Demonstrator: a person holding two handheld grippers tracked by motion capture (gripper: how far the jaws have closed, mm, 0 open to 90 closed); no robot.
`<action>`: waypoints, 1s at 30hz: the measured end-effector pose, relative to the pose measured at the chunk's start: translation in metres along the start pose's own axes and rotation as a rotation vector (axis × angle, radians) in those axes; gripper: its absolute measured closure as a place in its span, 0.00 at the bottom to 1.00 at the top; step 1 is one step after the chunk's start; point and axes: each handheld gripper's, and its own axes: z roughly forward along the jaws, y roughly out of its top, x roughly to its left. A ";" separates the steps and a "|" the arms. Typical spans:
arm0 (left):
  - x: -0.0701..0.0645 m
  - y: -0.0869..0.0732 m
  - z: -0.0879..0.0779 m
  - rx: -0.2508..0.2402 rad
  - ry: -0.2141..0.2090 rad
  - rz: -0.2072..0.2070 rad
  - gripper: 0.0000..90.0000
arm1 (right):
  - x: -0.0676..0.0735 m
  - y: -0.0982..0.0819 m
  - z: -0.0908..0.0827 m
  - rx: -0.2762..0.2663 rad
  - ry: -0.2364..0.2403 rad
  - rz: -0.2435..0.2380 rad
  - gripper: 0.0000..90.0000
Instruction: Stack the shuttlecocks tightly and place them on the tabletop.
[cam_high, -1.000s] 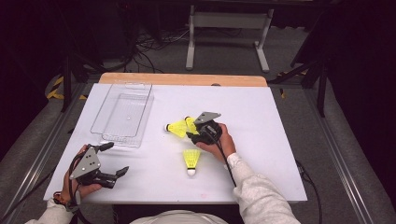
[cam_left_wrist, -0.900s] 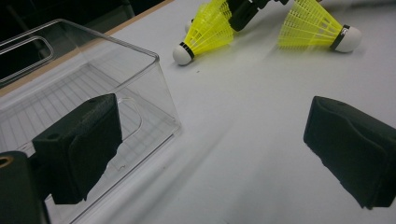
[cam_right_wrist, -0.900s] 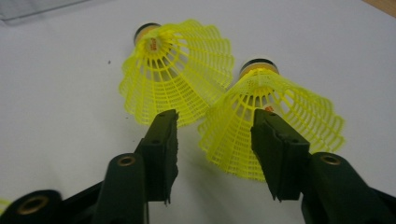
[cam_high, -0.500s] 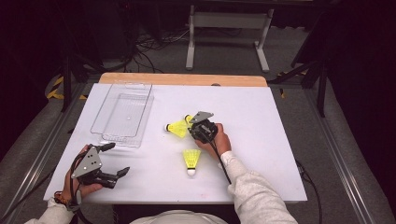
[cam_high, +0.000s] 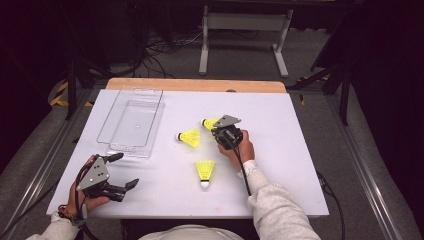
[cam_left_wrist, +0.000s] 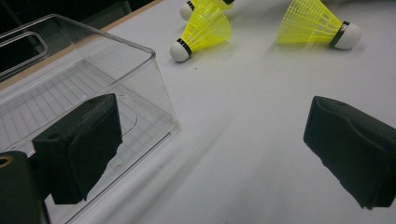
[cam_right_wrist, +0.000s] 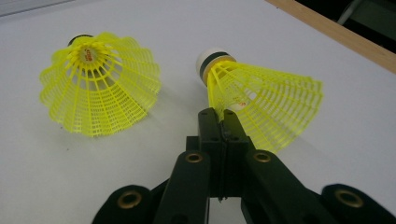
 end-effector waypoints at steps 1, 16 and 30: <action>0.000 0.000 0.000 -0.002 0.000 0.000 0.06 | -0.002 -0.001 -0.005 -0.009 0.014 -0.011 1.00; 0.000 0.001 0.000 0.002 0.001 0.009 0.06 | -0.006 -0.011 -0.049 -0.043 0.139 -0.101 1.00; -0.001 0.002 0.001 0.003 -0.005 0.011 0.06 | 0.011 -0.010 -0.039 -0.036 0.222 -0.154 1.00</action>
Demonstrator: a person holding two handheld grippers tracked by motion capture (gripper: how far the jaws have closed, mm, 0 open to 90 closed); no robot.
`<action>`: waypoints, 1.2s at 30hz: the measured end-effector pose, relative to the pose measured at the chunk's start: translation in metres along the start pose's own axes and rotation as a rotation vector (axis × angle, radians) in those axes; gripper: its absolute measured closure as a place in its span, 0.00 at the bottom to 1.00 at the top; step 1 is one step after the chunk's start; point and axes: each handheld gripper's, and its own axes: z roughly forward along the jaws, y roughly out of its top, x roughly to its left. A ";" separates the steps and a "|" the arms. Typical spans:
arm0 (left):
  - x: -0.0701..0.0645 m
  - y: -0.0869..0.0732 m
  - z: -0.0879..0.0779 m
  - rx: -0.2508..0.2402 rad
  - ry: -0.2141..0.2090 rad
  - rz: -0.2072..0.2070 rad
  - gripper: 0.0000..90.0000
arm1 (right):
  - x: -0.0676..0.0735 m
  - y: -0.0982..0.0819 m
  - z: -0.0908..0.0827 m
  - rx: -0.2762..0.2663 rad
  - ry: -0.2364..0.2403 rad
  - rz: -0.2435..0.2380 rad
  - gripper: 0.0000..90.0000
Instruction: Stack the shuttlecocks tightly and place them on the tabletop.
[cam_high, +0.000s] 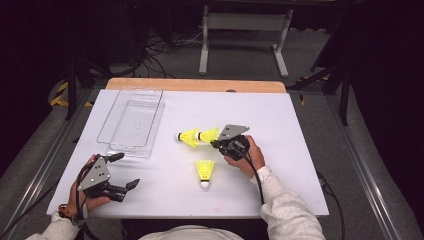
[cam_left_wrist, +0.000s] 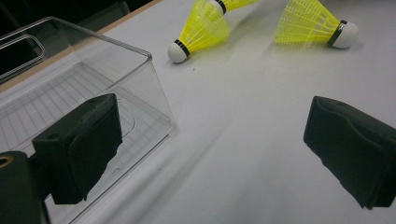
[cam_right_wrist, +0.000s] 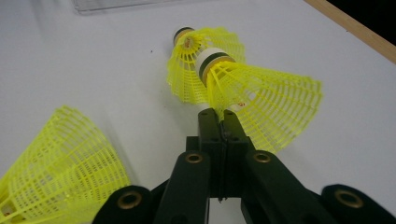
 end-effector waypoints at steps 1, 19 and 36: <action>0.000 0.000 0.000 0.000 0.001 0.000 0.06 | 0.001 0.001 0.002 0.004 0.003 -0.007 1.00; 0.000 -0.001 0.002 0.006 -0.010 0.000 0.06 | 0.009 0.010 0.032 0.030 0.032 -0.045 1.00; -0.001 -0.001 0.003 0.015 -0.019 0.005 0.06 | 0.009 0.016 0.046 0.020 0.026 -0.035 0.99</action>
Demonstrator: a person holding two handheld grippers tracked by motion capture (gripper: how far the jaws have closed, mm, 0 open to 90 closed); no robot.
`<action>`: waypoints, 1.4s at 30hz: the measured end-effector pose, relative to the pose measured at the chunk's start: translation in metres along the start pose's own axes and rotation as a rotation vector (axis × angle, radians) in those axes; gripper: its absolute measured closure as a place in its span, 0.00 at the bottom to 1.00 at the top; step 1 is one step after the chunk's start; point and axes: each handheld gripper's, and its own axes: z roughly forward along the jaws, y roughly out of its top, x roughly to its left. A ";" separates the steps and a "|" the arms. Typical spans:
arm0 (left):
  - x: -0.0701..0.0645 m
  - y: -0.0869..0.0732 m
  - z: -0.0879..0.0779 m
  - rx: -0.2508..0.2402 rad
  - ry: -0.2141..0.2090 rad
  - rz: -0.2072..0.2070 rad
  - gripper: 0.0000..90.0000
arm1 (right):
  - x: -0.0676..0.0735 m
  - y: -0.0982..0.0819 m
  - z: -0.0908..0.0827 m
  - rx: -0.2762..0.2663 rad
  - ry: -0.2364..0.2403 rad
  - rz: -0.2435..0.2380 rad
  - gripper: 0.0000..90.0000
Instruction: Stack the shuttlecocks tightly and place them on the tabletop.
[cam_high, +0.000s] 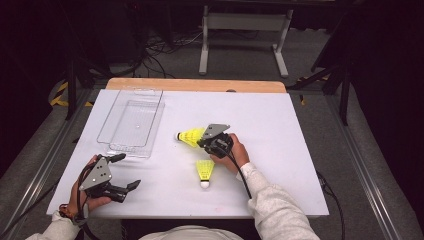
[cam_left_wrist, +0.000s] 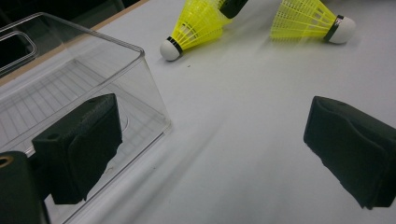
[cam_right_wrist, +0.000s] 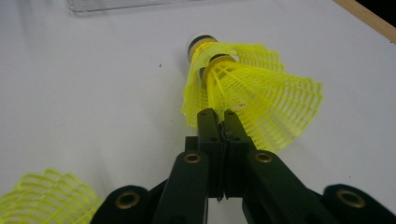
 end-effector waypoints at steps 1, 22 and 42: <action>0.000 0.000 0.000 0.000 0.000 0.000 0.06 | 0.000 0.000 0.001 0.000 0.002 0.002 0.99; 0.000 0.000 0.000 0.002 -0.003 -0.001 0.06 | -0.002 -0.004 0.002 0.025 0.005 0.034 0.80; 0.000 0.001 0.000 -0.001 0.000 0.001 0.06 | -0.005 0.004 -0.025 -0.058 -0.026 0.056 0.69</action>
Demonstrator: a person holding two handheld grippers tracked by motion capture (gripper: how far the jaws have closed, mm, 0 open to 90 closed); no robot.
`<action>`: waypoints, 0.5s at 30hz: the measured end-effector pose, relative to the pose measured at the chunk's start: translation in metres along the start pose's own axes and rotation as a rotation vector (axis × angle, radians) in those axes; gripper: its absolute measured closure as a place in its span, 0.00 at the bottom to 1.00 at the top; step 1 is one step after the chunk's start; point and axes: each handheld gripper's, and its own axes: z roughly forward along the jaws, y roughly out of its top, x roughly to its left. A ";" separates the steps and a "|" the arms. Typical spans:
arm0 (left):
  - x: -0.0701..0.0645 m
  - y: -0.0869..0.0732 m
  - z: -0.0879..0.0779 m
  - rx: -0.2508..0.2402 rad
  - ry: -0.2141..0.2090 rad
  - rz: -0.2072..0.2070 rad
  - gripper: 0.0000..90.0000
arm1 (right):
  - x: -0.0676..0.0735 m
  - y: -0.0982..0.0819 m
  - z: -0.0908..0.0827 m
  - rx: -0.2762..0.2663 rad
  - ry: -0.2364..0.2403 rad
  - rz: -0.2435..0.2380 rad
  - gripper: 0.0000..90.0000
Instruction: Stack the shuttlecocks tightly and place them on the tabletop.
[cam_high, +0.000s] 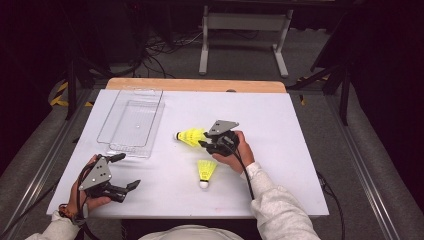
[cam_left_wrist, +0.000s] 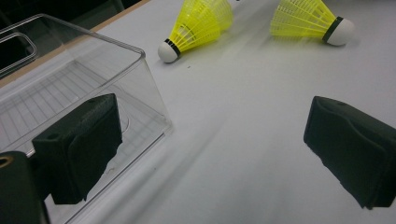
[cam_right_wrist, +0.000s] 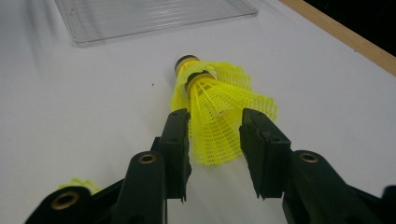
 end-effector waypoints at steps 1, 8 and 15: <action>0.000 0.000 0.000 0.000 -0.001 0.001 0.06 | 0.001 0.000 -0.001 -0.002 0.000 0.002 0.69; 0.000 0.000 0.000 0.001 -0.001 0.003 0.06 | 0.000 0.004 -0.012 -0.031 -0.011 0.015 0.64; 0.000 0.000 -0.001 -0.001 0.004 0.003 0.06 | -0.001 0.006 -0.021 -0.046 -0.020 0.024 0.57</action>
